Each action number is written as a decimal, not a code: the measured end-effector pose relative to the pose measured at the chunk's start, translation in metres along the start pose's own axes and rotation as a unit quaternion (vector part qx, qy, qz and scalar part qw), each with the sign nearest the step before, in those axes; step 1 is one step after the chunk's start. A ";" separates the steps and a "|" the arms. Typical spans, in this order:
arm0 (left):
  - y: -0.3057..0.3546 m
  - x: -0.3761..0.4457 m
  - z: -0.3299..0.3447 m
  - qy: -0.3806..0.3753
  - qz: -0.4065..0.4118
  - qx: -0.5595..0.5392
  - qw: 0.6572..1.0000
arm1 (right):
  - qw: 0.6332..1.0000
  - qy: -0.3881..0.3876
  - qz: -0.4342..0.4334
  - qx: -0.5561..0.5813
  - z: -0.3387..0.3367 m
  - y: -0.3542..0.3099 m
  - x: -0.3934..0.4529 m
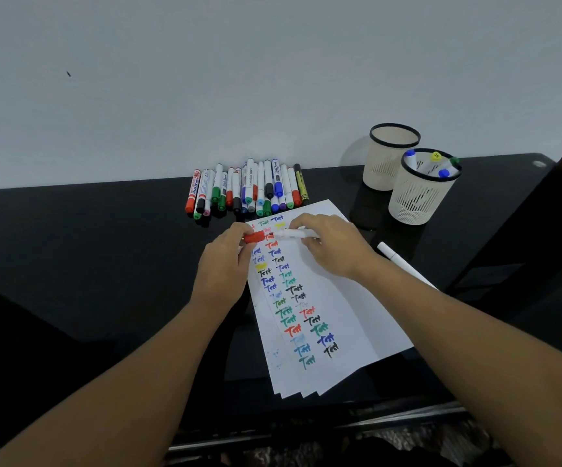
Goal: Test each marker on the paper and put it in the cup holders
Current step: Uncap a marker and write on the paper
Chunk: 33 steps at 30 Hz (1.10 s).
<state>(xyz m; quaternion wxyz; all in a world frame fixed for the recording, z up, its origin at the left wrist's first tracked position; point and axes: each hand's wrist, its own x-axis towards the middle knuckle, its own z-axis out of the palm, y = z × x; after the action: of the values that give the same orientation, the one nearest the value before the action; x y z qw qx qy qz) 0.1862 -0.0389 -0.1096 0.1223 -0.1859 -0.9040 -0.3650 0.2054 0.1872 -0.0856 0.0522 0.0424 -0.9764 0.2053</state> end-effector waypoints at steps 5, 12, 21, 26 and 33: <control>0.001 0.000 0.000 -0.011 0.028 0.022 0.999 | 1.000 0.005 -0.022 -0.015 0.000 -0.002 0.000; 0.000 -0.002 0.002 -0.027 0.058 0.044 0.997 | 0.996 -0.004 -0.071 -0.056 -0.001 -0.015 0.000; 0.007 -0.007 -0.001 -0.031 0.039 0.019 0.999 | 0.983 -0.052 -0.129 -0.122 -0.014 -0.031 -0.002; 0.005 -0.007 -0.001 -0.018 0.030 0.009 0.999 | 0.985 -0.093 -0.141 -0.041 -0.012 -0.033 -0.007; -0.002 -0.001 0.001 -0.031 -0.006 0.022 0.999 | 0.994 -0.067 -0.085 -0.016 -0.004 -0.026 -0.008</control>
<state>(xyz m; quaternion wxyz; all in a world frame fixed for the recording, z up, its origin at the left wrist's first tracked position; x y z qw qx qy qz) 0.1865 -0.0396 -0.1121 0.0958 -0.1891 -0.9162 -0.3401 0.2162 0.1654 -0.0722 0.0051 0.1385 -0.9735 0.1816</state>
